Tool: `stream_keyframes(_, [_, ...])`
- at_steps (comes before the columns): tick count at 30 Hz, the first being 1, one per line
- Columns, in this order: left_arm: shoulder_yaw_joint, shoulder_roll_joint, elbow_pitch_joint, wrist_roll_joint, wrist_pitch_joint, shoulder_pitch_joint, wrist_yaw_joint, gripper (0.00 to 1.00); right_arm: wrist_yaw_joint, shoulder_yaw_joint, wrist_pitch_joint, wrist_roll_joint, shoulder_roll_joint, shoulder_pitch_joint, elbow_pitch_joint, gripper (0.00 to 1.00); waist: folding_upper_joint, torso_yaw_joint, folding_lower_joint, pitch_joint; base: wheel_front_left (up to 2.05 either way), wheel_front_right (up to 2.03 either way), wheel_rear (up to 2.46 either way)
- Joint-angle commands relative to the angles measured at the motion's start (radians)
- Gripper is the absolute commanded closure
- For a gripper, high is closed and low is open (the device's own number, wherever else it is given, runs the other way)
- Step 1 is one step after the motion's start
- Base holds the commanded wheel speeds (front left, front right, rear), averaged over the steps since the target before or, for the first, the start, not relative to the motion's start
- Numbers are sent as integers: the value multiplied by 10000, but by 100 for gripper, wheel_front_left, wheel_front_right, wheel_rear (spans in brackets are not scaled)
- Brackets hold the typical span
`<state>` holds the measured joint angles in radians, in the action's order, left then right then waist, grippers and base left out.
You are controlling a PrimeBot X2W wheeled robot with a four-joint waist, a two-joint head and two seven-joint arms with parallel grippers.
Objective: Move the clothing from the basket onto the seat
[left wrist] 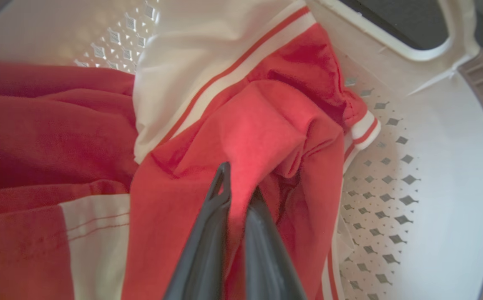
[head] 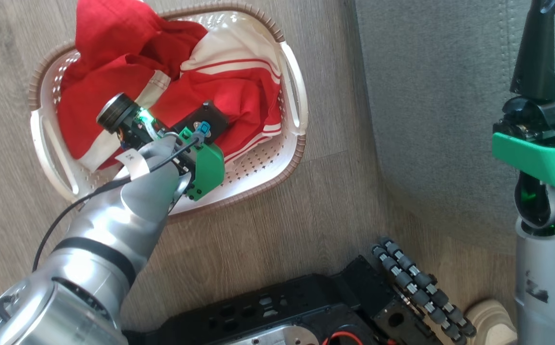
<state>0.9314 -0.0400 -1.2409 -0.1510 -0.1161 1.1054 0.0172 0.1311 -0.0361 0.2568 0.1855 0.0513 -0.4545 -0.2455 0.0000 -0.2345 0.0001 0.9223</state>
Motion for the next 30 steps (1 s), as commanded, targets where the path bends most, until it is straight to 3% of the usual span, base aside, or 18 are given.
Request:
stream_keyframes(1, [60, -103, 116, -84, -48, -391, -88, 100, -4, 143, 49, 128, -11, 164, -223, 0, 0, -31, -1, -145, 0, 0, 0])
stream_keyframes(14, [-123, -103, 735, -1292, -438, -1253, -233, 100, -4, 182, 49, -32, -11, 490, 540, 0, 0, 231, -1, -1878, 0, 0, 0])
stream_keyframes(30, [-130, -102, 2904, -3943, -1138, -3009, -457, 100, -4, 163, 49, -807, -11, 2297, 2671, 0, 0, 1431, -1, -6082, 0, 0, 0])
